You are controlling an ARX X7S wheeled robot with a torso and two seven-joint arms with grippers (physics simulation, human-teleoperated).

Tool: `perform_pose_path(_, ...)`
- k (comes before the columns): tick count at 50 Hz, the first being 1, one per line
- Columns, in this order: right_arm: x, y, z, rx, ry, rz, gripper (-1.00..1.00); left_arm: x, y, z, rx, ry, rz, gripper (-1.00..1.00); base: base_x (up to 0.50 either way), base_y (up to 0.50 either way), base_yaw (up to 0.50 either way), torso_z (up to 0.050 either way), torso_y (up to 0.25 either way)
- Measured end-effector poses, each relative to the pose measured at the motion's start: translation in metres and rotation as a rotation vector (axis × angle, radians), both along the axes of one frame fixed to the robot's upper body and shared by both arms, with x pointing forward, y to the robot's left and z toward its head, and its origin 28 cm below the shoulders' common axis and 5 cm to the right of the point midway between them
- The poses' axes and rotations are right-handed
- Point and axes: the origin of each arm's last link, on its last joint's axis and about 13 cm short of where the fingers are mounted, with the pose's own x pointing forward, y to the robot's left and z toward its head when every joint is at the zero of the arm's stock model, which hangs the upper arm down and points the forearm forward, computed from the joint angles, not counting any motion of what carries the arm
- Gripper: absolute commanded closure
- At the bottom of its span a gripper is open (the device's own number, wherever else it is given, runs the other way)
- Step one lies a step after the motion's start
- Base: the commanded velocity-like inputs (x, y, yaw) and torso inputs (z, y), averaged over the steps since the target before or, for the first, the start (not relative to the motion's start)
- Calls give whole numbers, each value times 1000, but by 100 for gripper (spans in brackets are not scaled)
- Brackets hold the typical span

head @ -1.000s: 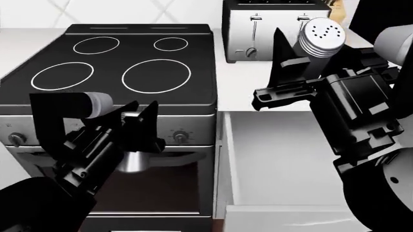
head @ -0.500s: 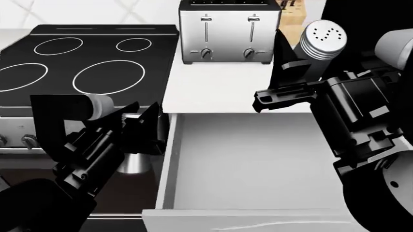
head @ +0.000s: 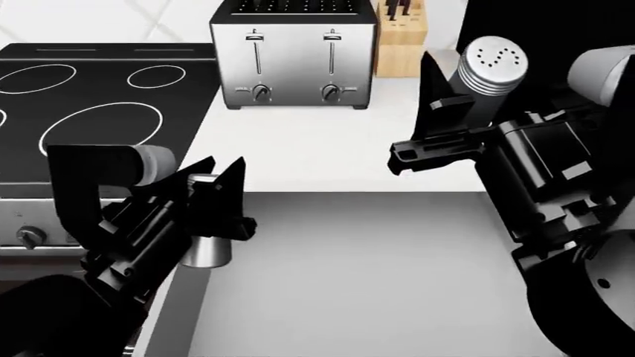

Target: Pick and place the shaker into the drawer. Then close the cabinet.

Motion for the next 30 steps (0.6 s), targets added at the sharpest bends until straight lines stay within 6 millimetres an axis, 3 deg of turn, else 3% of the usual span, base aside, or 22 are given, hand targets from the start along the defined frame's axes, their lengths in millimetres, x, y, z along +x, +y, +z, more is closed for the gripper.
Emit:
perform_pose_path(8, 4, 2, 7, -83, 125, 42, 100, 5, 2, 8, 36, -30, -10, 100, 0, 0, 0, 1, 0)
perform_pose_path(20, 16, 5, 29, -374, 432, 211, 100, 6, 5, 15, 56, -51, -16, 100, 0, 0, 0, 0, 0)
perform_pose_path(30, 35, 0, 34, -520, 660, 283, 100, 6, 7, 15, 58, -50, -15, 100, 0, 0, 0, 0, 0)
